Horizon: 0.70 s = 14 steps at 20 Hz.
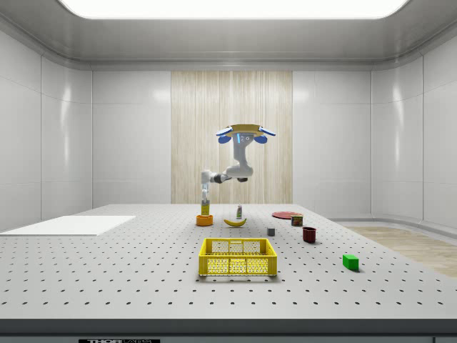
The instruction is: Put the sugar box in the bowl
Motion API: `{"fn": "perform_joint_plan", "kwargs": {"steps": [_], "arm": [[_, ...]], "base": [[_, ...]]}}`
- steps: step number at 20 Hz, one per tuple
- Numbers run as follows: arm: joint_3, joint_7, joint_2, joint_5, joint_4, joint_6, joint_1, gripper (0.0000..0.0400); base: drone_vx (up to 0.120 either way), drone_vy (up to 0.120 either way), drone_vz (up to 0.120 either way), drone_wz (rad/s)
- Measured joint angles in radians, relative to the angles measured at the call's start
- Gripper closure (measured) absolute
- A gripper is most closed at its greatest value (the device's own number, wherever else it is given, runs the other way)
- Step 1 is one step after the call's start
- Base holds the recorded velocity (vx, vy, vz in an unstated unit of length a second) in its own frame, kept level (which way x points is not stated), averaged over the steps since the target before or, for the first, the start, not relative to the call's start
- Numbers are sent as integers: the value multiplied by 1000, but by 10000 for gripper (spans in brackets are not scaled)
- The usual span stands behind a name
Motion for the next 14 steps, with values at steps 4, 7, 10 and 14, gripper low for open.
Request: {"fn": "perform_joint_plan", "kwargs": {"steps": [4,7,10,14], "arm": [[-51,1,3,-49,12,14,-9,236],[-89,2,7,-85,23,25,-16,236],[-127,2,12,-122,35,35,-23,236],[-183,1,21,-177,57,51,-36,236]], "base": [[0,0,0,0],[0,0,0,0],[0,0,0,0],[0,0,0,0]]}}
